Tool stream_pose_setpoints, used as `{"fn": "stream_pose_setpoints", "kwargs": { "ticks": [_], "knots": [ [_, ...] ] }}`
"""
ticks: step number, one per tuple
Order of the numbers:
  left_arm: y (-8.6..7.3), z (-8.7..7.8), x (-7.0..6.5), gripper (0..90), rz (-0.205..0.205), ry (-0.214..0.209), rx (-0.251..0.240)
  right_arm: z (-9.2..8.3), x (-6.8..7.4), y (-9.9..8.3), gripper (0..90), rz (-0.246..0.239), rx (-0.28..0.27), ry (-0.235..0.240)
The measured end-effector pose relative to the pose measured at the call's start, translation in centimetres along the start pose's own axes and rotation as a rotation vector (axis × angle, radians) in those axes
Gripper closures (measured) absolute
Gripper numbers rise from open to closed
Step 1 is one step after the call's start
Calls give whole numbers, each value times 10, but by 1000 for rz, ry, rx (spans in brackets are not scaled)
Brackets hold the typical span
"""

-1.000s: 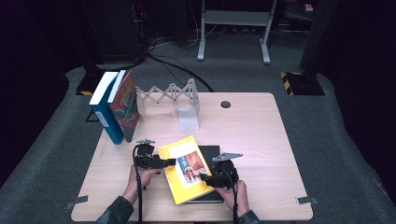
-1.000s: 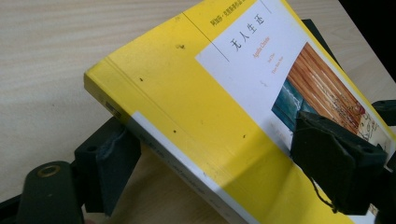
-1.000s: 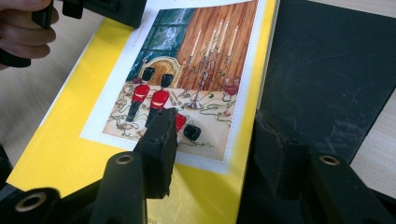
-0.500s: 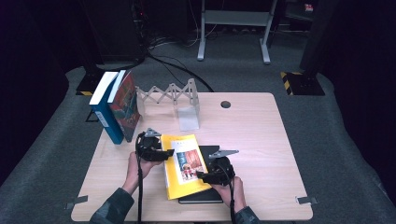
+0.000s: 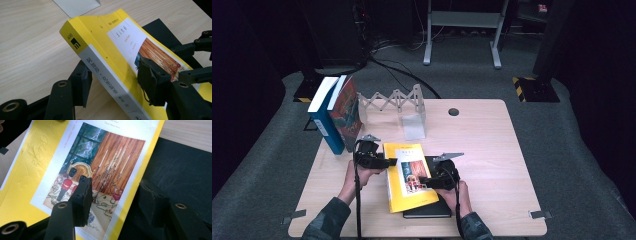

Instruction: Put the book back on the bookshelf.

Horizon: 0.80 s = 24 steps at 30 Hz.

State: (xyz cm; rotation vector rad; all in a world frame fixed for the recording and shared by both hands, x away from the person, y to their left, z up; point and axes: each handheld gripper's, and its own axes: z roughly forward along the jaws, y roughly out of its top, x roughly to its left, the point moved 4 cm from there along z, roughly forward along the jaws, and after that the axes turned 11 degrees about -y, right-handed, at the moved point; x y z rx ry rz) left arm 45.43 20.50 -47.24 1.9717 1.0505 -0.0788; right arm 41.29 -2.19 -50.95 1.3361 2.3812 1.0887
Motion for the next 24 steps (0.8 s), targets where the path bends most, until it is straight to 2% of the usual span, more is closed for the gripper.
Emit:
{"fn": "stream_pose_setpoints", "kwargs": {
  "ticks": [1,4,6,7,8,10,11,12,15,18,21,24],
  "knots": [
    [1,2,2,445,2,-16,12,-1,1,0,463,6,10,-1],
    [5,10,7,420,-25,-52,8,0,3,-1,463,-11,7,9],
    [8,14,11,419,-38,-66,8,0,4,-1,463,-20,11,15],
    [10,16,11,422,-41,-59,16,-1,6,-1,463,-19,12,17],
    [11,18,12,426,-30,-35,37,0,6,-1,463,-32,10,22],
    [13,18,11,439,-8,-20,60,0,9,-1,461,-41,7,18],
    [14,17,10,461,13,-26,82,0,9,-1,461,-43,6,11],
    [15,15,9,475,40,-12,97,0,9,-1,460,-39,3,6],
    [16,15,4,509,82,18,124,0,9,-1,460,-27,-1,2],
    [17,15,0,529,109,40,136,-1,11,-1,438,-40,0,-20],
    [17,16,-1,531,110,49,136,-7,4,-2,358,-66,-20,-89],
    [17,16,-1,532,111,50,136,-19,-14,-9,295,-22,-49,-137]
  ]
}}
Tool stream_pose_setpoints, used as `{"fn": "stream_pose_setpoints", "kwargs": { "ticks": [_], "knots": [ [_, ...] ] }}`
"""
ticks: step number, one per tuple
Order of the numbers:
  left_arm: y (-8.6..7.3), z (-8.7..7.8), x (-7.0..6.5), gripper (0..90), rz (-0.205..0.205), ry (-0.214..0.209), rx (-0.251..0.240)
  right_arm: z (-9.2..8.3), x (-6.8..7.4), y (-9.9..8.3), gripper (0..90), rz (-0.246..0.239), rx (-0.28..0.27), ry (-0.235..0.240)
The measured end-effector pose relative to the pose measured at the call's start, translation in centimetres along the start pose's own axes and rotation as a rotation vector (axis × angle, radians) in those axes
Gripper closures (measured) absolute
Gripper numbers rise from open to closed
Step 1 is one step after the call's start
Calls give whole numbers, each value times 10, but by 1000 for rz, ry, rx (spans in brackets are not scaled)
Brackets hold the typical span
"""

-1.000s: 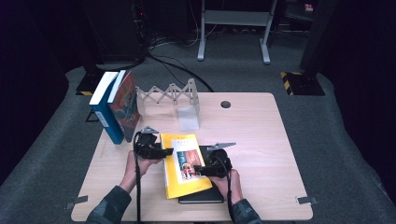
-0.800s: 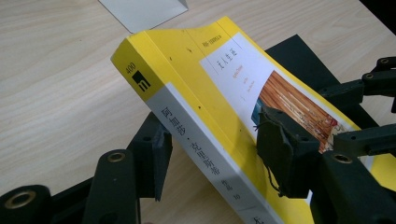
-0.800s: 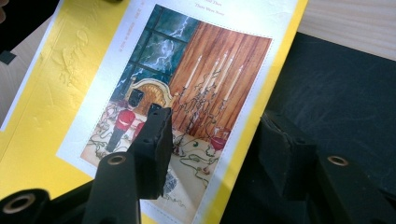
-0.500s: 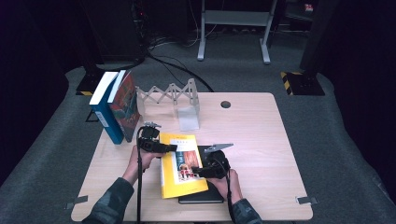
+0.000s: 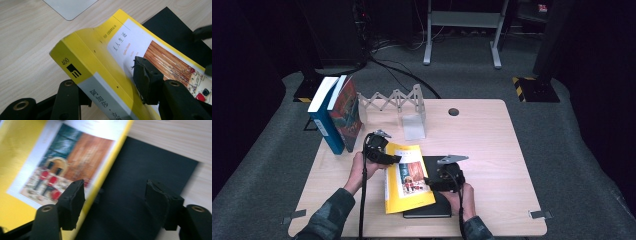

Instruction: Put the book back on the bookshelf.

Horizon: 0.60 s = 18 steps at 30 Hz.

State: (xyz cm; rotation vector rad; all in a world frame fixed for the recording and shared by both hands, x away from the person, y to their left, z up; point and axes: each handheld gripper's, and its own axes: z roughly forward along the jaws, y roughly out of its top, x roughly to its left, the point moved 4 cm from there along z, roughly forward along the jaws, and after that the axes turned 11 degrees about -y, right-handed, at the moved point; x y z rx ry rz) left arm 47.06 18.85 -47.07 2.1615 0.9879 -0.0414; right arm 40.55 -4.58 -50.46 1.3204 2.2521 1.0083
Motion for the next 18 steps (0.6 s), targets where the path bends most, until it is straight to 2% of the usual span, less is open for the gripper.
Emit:
{"fn": "stream_pose_setpoints", "kwargs": {
  "ticks": [2,5,7,9,10,12,14,16,17,18],
  "knots": [
    [0,0,0,532,0,0,0,-6,-19,-7,210,25,-22,-59],
    [0,0,0,531,5,4,4,-14,-53,-22,164,81,-51,-146],
    [1,0,-1,531,13,7,6,-15,-74,-34,144,114,-44,-205],
    [1,-1,-1,531,16,7,5,-13,-90,-45,126,121,-28,-269],
    [1,-1,-2,532,15,9,4,-12,-95,-50,124,133,-25,-280],
    [2,-1,-2,535,13,14,1,-10,-103,-56,125,128,-35,-320],
    [2,-3,-2,548,-2,2,-19,-10,-108,-60,133,103,-35,-355],
    [2,-5,-2,564,-10,-11,-31,-7,-112,-64,135,106,-33,-356],
    [1,-5,-3,570,-28,-18,-39,-6,-113,-64,135,108,-15,-363],
    [2,-6,-2,576,-19,-22,-44,-6,-112,-64,144,106,-22,-369]
  ]
}}
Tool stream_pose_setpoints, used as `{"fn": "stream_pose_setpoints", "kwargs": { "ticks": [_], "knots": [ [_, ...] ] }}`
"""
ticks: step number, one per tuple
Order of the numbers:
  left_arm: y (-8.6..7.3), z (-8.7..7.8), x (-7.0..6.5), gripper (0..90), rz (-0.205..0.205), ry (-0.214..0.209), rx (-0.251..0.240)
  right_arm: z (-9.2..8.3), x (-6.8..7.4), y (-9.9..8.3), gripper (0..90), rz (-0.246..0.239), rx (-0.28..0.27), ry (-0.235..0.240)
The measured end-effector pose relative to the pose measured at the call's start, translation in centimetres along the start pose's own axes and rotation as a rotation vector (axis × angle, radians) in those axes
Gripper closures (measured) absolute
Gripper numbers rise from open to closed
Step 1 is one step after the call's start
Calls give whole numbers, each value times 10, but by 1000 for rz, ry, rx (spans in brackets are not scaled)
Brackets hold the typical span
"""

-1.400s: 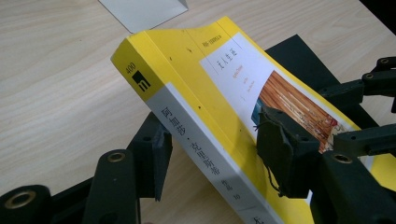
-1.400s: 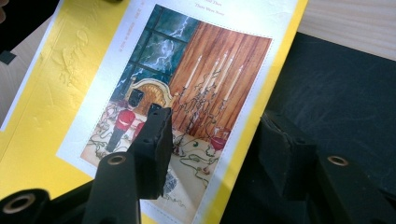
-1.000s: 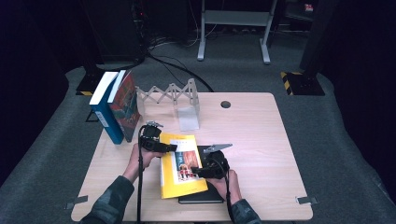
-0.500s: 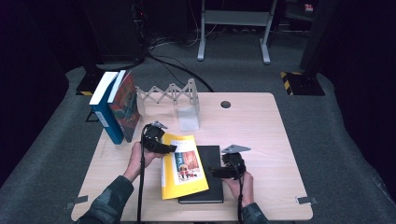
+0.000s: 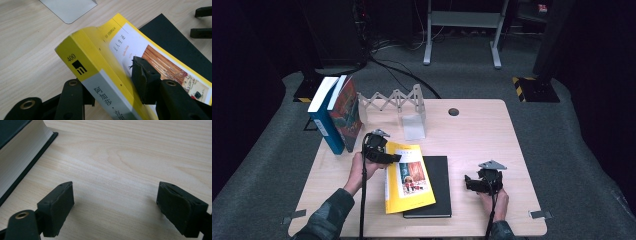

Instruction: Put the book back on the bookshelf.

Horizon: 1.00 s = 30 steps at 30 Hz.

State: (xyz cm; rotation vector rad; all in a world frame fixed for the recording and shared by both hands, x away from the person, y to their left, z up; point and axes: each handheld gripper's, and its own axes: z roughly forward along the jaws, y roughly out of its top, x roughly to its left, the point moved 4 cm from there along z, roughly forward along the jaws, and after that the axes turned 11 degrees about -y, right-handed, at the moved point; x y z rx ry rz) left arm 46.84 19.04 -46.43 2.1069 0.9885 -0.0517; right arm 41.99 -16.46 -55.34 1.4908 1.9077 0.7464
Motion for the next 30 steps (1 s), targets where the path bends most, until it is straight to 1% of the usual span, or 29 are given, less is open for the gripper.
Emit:
{"fn": "stream_pose_setpoints", "kwargs": {
  "ticks": [1,2,3,4,5,6,10,11,12,13,14,17,21,22,23,26,27,30],
  "knots": [
    [0,-2,0,585,-11,-12,-9,0,2,0,144,4,-2,6],
    [1,-4,0,598,-9,-22,-15,1,2,0,140,-13,6,3],
    [1,-6,-1,610,-23,-36,-29,1,3,0,147,-7,1,-4],
    [2,-8,-2,627,-45,-52,-59,1,3,0,147,-9,-1,1],
    [3,-11,-3,641,-43,-63,-67,1,2,-1,147,-19,2,6],
    [4,-14,-4,652,-52,-69,-82,1,2,-1,148,-13,-1,3],
    [10,-29,-10,704,-56,-118,-123,1,2,-1,148,-17,-2,2],
    [12,-34,-11,715,-48,-127,-128,1,2,-1,149,-16,-3,3],
    [14,-38,-14,726,-53,-132,-145,1,1,-1,148,-15,-3,3],
    [16,-42,-15,734,-38,-132,-152,1,2,-1,149,-16,-3,4],
    [18,-46,-18,741,-42,-136,-164,1,1,-1,149,-15,-3,4],
    [25,-58,-24,754,-18,-132,-192,1,1,-1,149,-14,-5,5],
    [34,-73,-31,758,18,-129,-217,1,1,-1,149,-13,-6,4],
    [36,-78,-33,758,22,-128,-229,1,1,-1,149,-13,-6,4],
    [39,-82,-34,759,36,-126,-237,1,1,-1,149,-13,-6,4],
    [45,-95,-38,759,48,-115,-268,1,1,-1,149,-14,-6,3],
    [47,-99,-38,759,62,-102,-273,1,1,-1,149,-13,-6,2],
    [52,-109,-40,759,74,-82,-290,1,1,-1,149,-14,-6,2]
  ]
}}
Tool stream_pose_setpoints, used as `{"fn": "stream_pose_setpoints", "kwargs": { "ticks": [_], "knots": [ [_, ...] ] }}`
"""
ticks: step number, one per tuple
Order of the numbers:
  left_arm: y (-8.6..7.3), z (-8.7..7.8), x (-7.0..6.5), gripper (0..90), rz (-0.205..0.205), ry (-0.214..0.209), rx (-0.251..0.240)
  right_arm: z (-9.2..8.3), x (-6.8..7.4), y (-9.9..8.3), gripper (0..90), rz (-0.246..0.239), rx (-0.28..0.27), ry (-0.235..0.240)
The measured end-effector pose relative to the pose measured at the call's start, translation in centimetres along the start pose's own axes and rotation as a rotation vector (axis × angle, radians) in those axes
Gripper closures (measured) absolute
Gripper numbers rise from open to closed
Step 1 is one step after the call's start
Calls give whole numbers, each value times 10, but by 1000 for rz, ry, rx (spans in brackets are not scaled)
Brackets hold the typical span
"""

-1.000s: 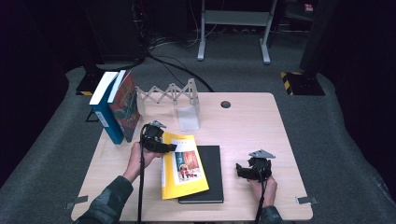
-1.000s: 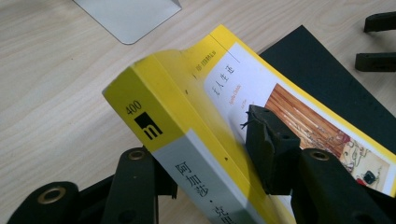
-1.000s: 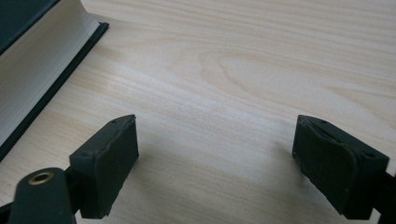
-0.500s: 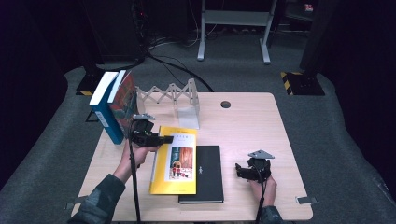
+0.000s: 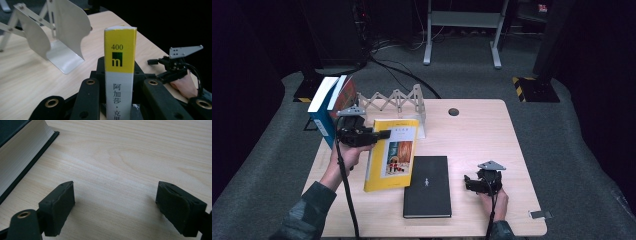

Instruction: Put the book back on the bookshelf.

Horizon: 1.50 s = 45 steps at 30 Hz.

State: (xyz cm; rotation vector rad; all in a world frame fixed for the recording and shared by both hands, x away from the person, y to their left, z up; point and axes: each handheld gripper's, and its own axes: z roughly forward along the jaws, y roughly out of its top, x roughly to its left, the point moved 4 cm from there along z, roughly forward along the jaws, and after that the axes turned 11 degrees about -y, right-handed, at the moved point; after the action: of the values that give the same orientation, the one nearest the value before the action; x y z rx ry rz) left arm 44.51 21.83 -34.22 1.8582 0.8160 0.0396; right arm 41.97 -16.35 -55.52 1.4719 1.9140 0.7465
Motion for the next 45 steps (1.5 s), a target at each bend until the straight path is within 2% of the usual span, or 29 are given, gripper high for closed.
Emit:
{"fn": "stream_pose_setpoints", "kwargs": {
  "ticks": [2,3,6,13,19,23,27,32,39,45],
  "knots": [
    [4,-4,0,759,41,49,11,0,0,0,148,0,2,-1],
    [5,-6,1,759,44,61,3,0,0,0,148,0,0,-2],
    [8,-13,4,759,32,84,-25,0,0,0,148,0,1,-2],
    [15,-24,9,758,69,200,-70,0,0,0,148,1,0,-2],
    [16,-28,20,758,52,270,-127,0,0,0,148,1,-1,-2],
    [18,-27,28,758,54,319,-160,0,0,0,149,1,-1,-2],
    [21,-25,37,758,67,387,-184,0,0,0,149,0,0,-2],
    [23,-20,54,758,51,452,-219,0,1,0,149,1,-1,-2],
    [22,-6,77,758,49,512,-254,0,1,0,149,1,-1,-2],
    [23,5,92,758,50,545,-287,0,1,0,150,0,1,-2]
  ]
}}
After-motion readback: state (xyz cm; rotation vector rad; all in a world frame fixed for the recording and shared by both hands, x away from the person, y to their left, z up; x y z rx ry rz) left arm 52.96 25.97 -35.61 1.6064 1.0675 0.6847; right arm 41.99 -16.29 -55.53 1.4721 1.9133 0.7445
